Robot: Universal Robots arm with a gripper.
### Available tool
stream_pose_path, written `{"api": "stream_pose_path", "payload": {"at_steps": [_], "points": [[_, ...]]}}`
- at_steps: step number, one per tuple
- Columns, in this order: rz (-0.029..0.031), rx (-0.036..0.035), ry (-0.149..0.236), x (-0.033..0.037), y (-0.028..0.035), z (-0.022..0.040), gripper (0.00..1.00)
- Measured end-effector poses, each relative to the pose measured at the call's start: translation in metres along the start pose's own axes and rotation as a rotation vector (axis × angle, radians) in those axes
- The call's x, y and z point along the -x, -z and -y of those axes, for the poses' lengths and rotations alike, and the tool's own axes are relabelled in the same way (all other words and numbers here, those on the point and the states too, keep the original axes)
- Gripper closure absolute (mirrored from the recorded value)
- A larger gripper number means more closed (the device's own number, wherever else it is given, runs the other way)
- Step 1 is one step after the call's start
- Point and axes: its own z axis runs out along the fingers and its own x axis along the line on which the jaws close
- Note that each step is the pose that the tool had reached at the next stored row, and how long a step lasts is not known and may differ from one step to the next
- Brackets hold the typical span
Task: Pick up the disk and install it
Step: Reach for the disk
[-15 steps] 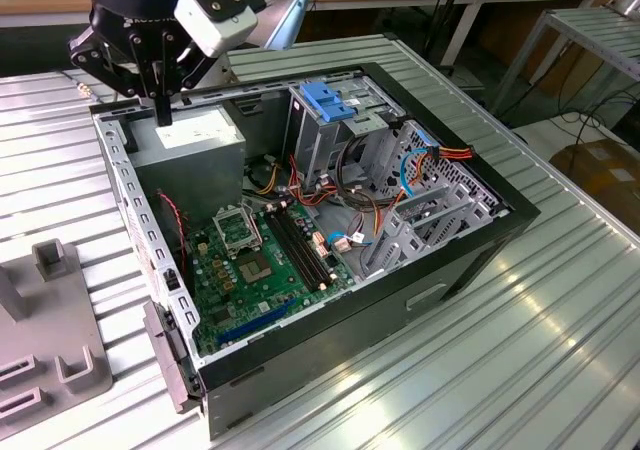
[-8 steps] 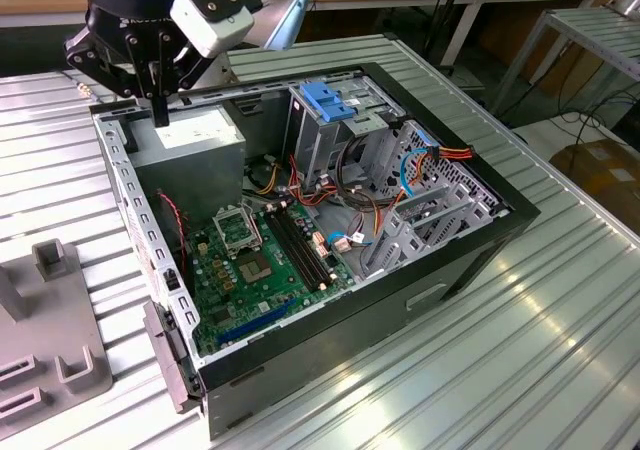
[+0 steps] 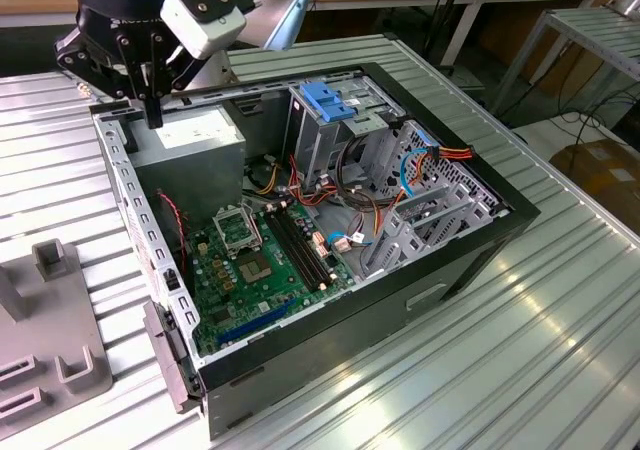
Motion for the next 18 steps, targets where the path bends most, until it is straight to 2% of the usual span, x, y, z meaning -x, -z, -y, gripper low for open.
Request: {"api": "stream_pose_path", "payload": {"at_steps": [18], "points": [[-0.0004,0.0,0.0,-0.0221,0.0004,0.0017,0.9]]}}
